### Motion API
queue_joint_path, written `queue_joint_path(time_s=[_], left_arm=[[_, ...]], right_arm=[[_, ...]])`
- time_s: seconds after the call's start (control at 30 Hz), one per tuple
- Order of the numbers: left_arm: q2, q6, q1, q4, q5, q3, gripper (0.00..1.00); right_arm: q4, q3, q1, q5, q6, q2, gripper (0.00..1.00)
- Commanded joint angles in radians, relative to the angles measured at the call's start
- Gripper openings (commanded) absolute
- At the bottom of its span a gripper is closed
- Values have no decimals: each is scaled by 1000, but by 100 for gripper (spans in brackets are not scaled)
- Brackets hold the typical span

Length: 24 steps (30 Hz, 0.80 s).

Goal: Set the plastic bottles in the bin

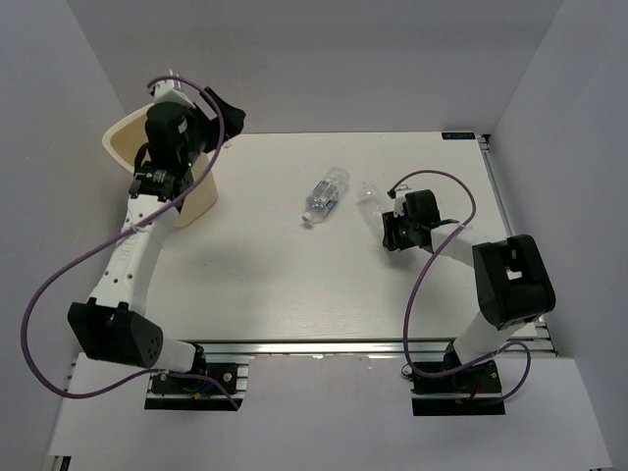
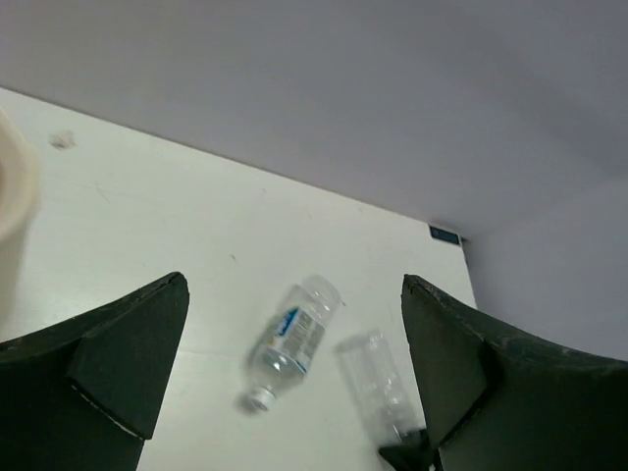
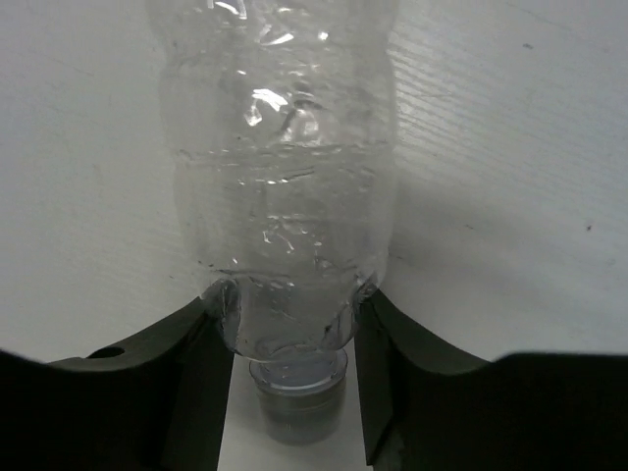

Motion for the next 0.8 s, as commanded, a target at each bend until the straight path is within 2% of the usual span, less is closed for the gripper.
queue_joint_path(time_s=[0.0,0.03,0.07,0.13,0.23,0.47,0.6,0.77], left_arm=[[-94,-69,-28,133,76,-149,98],[-101,-85,-62,184,91,-216,98],[-97,-86,-79,190,105,-229,98],[-79,-88,-140,184,108,-235,98],[-23,-77,-209,183,117,-223,98],[92,-80,-306,196,125,-189,98],[139,-91,-352,226,125,-170,98],[173,-128,-392,278,183,-172,98]], right_arm=[[29,45,-1,-47,23,5,41],[29,42,2,-52,26,2,36],[24,37,4,-55,28,-3,28],[26,28,16,-70,31,-35,19],[33,14,30,-133,67,-105,13],[90,-9,66,-374,138,-277,12],[103,28,106,-492,164,-292,10],[121,97,136,-569,187,-276,10]])
